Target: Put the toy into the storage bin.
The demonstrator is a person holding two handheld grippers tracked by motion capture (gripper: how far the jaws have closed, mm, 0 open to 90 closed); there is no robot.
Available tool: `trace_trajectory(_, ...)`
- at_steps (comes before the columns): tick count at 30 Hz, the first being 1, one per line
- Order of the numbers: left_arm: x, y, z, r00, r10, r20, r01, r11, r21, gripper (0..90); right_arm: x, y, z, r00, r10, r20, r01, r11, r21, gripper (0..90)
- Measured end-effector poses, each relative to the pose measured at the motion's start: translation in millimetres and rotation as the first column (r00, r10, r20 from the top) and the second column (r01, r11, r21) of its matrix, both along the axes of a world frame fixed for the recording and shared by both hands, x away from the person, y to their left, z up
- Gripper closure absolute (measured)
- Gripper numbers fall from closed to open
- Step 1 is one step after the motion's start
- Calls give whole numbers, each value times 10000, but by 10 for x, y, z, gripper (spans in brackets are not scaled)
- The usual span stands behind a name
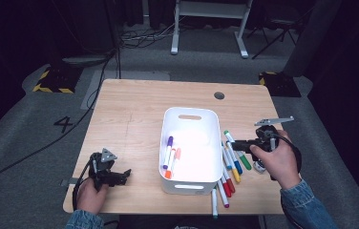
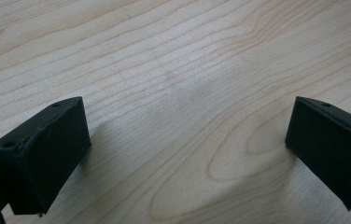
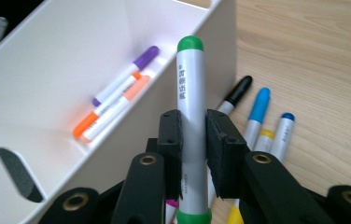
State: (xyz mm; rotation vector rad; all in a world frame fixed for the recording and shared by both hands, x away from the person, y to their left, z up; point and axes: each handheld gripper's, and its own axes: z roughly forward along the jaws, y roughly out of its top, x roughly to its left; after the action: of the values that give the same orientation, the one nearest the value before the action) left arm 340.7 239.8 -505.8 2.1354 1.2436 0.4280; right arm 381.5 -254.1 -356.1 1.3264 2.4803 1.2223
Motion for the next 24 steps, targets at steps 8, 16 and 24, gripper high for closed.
trace_trajectory(8,-1,0,1,10000,34,25,-35,10000,29,0,-89,156,180,9985,512,209,-521,9976,445,766)
trace_trajectory(16,0,0,0,10000,0,-8,0,10000,-8,0,-141,295,258,9941,1011,381,-1040,9909,860,767)
trace_trajectory(24,0,1,1,10000,22,27,-22,10000,40,0,-165,464,287,9886,1449,419,-1482,9847,914,767)
